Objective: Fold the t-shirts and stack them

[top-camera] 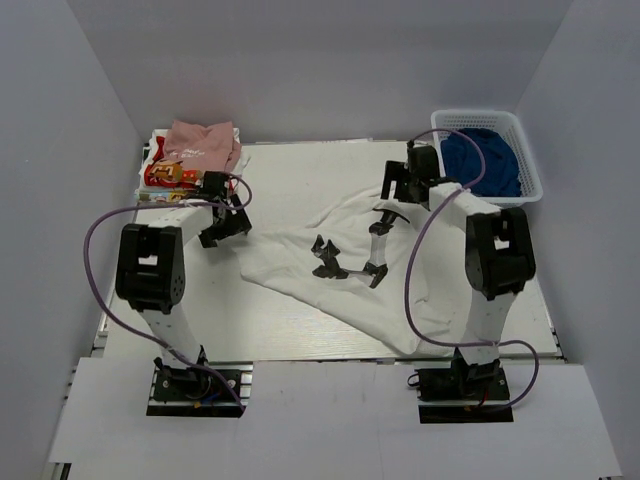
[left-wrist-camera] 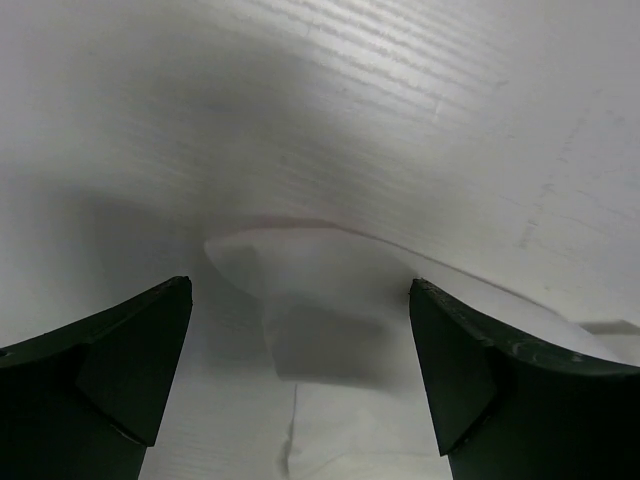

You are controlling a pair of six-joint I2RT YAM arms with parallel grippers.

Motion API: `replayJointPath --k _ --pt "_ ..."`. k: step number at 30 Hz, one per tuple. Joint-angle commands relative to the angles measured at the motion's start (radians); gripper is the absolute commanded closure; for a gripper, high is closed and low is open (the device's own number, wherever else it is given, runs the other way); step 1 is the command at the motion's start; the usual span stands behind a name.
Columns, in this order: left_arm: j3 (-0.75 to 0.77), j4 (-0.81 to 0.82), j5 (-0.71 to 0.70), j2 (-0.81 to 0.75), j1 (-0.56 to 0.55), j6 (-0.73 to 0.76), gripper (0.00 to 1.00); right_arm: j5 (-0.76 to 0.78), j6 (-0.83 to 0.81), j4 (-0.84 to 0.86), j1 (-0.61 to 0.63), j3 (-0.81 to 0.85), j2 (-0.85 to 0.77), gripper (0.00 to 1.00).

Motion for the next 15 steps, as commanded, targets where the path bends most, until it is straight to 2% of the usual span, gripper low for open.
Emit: replayJointPath --k 1,4,8,10,11,12,14,15 --pt "0.055 0.026 0.064 0.06 0.002 0.0 0.0 0.063 -0.011 -0.028 -0.007 0.134 0.095 0.09" --pt "0.079 0.056 0.089 0.112 0.002 0.0 0.02 0.103 0.0 -0.046 -0.015 0.222 0.181 0.09" --pt "0.141 0.065 0.098 0.166 0.002 0.0 0.12 0.119 0.015 -0.162 -0.015 0.41 0.313 0.09" --pt "0.152 0.081 0.127 0.177 0.002 0.0 0.23 0.168 0.031 -0.216 -0.015 0.537 0.373 0.09" --pt "0.164 0.081 0.139 0.177 0.002 0.0 0.32 0.176 0.044 -0.247 -0.018 0.565 0.429 0.09" --pt "0.164 0.081 0.148 0.201 0.002 0.0 0.5 0.172 0.048 -0.273 -0.021 0.639 0.448 0.09" --pt "0.173 0.081 0.175 0.211 0.002 0.009 0.78 0.193 0.057 -0.31 -0.019 0.68 0.494 0.09" --pt "0.161 0.09 0.175 0.211 0.002 0.009 1.0 0.207 0.063 -0.328 -0.015 0.685 0.498 0.09"
